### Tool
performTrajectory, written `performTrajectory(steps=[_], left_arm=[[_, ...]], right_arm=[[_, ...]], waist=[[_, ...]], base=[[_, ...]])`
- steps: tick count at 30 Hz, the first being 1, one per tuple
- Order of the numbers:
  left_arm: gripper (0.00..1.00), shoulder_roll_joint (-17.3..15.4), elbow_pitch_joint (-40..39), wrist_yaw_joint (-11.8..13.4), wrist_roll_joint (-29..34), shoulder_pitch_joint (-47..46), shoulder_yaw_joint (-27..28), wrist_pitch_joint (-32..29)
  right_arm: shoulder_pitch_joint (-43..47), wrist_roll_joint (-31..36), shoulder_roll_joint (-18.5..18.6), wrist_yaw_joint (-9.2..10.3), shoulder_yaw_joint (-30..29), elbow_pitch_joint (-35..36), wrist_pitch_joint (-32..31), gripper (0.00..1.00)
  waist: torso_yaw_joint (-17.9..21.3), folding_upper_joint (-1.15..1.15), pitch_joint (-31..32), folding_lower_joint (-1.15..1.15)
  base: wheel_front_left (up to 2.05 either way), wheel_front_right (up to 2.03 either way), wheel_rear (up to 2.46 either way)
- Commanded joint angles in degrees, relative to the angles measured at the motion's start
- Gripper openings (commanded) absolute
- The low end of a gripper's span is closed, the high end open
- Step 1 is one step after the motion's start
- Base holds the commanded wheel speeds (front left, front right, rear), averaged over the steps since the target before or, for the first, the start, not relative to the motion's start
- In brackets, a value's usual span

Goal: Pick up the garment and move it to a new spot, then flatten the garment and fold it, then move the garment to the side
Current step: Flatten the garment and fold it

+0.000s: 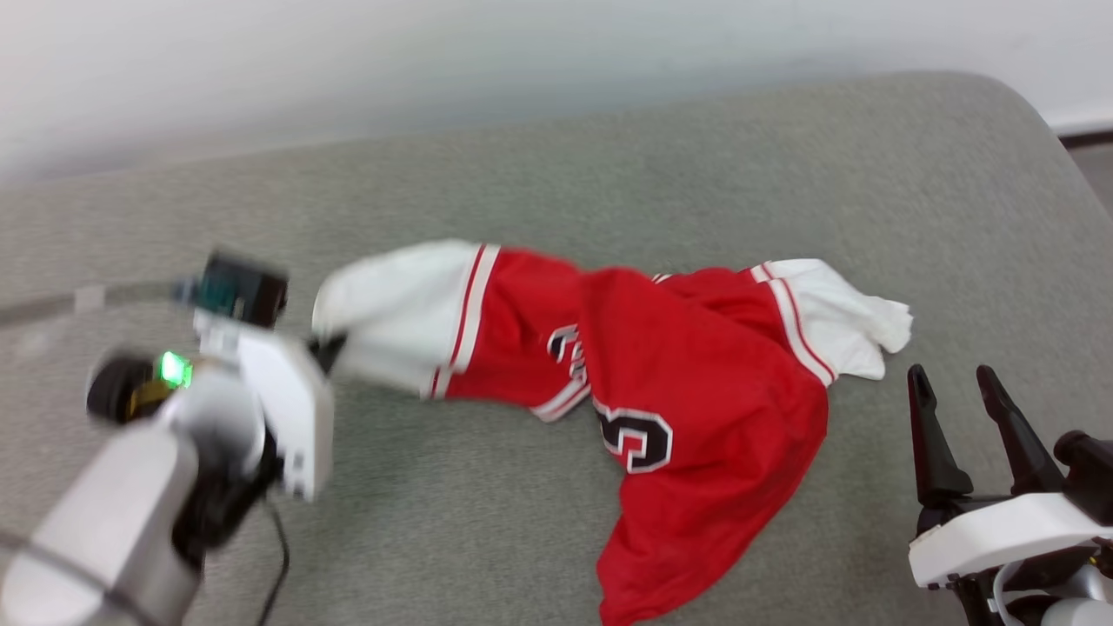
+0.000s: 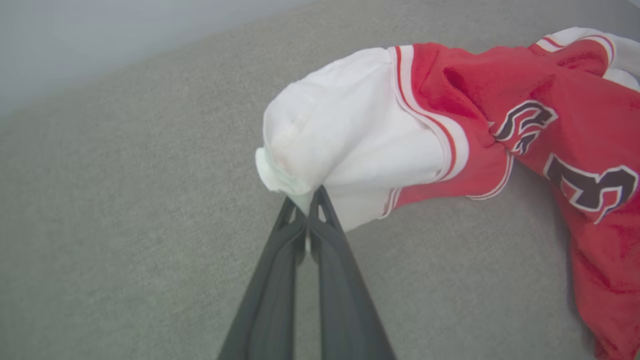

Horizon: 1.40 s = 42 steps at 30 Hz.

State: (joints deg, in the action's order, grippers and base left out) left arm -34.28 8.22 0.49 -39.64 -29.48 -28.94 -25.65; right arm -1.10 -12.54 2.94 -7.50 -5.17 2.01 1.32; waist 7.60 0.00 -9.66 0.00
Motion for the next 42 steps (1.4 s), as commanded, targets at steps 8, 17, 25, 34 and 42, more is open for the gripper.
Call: performTrajectory(steps=[8, 17, 25, 34, 42], left_arm=[[0.0, -0.3, -4.2, 7.0, -6.6, 21.7, 4.0, 5.7], [1.0, 4.5, -1.1, 8.2, -8.8, 28.1, 5.9, 14.4], [1.0, 6.3, -4.9, 11.7, -2.5, 27.3, 8.1, 27.4], [1.0, 7.1, -12.3, 16.4, 5.6, 26.3, 7.9, 36.5], [1.0, 7.1, -17.9, 18.8, 9.4, 25.4, 6.6, 37.2]], right_arm=[[2.6, 0.3, -0.1, 0.02, -1.3, 2.1, -2.5, 1.0], [4.4, 0.6, -0.1, 0.02, -1.8, 3.6, -4.9, 1.0], [6.5, -0.5, -0.1, 0.02, -3.6, 3.9, -8.9, 1.0], [5.2, -3.5, 1.9, 0.02, -4.4, -1.2, -24.9, 1.0], [-0.1, -8.2, 6.6, 0.02, 0.7, -6.0, -37.5, 1.0]], waist=[[-4.6, 0.0, 4.3, 0.0], [-5.2, 0.0, 7.2, 0.0], [-5.3, 0.0, 9.3, 0.0], [-6.6, 0.0, 9.3, 0.0], [-9.5, 0.0, 6.7, 0.0]], base=[[0.0, 0.0, 0.0], [0.0, 0.0, 0.0], [0.0, 0.0, 0.0], [0.0, 0.0, 0.0], [0.0, 0.0, 0.0]])
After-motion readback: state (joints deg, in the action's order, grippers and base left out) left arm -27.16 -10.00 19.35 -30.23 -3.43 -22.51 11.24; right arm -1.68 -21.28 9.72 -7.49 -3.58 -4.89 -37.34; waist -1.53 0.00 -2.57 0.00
